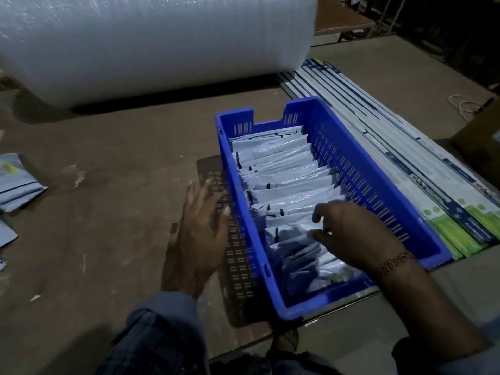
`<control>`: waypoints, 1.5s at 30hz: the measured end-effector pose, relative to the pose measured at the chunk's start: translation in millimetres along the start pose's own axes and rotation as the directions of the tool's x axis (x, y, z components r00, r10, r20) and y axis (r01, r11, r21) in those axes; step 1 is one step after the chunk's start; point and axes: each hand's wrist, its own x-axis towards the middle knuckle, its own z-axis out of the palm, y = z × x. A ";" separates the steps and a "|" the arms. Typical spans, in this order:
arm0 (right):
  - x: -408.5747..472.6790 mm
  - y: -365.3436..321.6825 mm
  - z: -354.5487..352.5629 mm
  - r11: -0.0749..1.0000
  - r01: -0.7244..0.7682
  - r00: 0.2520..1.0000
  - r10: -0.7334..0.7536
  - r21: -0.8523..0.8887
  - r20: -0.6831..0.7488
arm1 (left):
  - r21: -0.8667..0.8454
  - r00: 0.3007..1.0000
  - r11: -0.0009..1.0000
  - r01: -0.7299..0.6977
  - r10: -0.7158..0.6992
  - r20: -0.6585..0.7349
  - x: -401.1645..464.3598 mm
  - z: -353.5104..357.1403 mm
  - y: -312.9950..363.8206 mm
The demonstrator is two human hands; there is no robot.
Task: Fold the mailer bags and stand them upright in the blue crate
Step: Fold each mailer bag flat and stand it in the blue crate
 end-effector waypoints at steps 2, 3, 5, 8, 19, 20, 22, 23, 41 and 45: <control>5.3 -33.0 -3.5 0.998 0.053 0.996 -0.049 0.044 -0.079 | 0.068 0.999 0.997 0.038 -0.039 0.007 -9.7 -22.7 -43.8; 8.7 -51.4 -3.6 0.996 0.075 0.990 -0.067 0.057 -0.126 | 0.087 0.997 0.993 0.074 -0.075 0.008 -15.9 -35.8 -65.6; 14.9 -89.5 -2.8 0.989 0.113 0.973 -0.092 0.091 -0.211 | 0.155 0.989 0.978 0.141 -0.145 0.017 -28.8 -65.2 -107.6; 25.6 -147.9 2.9 0.975 0.166 0.950 -0.117 0.150 -0.289 | 0.254 0.971 0.940 0.230 -0.238 0.001 -47.2 -114.0 -175.7; 128.7 -365.0 86.5 0.884 0.311 0.932 -0.211 0.348 -0.296 | 0.624 0.882 0.727 0.287 -0.454 0.123 -105.3 -239.9 -397.9; 142.6 -385.1 94.1 0.871 0.311 0.931 -0.199 0.381 -0.305 | 0.614 0.886 0.737 0.281 -0.446 0.130 -101.7 -244.2 -401.5; 166.2 -424.7 110.2 0.838 0.328 0.932 -0.211 0.437 -0.295 | 0.582 0.897 0.756 0.300 -0.430 0.097 -88.8 -256.5 -403.9; 176.2 -442.4 118.2 0.823 0.341 0.932 -0.234 0.454 -0.275 | 0.567 0.906 0.768 0.298 -0.414 0.085 -83.7 -260.3 -412.4; 361.2 -661.4 222.3 0.848 0.510 0.859 -0.512 0.143 -0.022 | 0.566 0.981 0.804 0.180 -0.189 -0.043 -81.9 -244.7 -466.5; 380.8 -669.3 223.1 0.771 0.635 0.770 -0.637 0.042 0.039 | 0.580 0.977 0.795 0.179 -0.213 -0.010 -75.7 -251.5 -457.7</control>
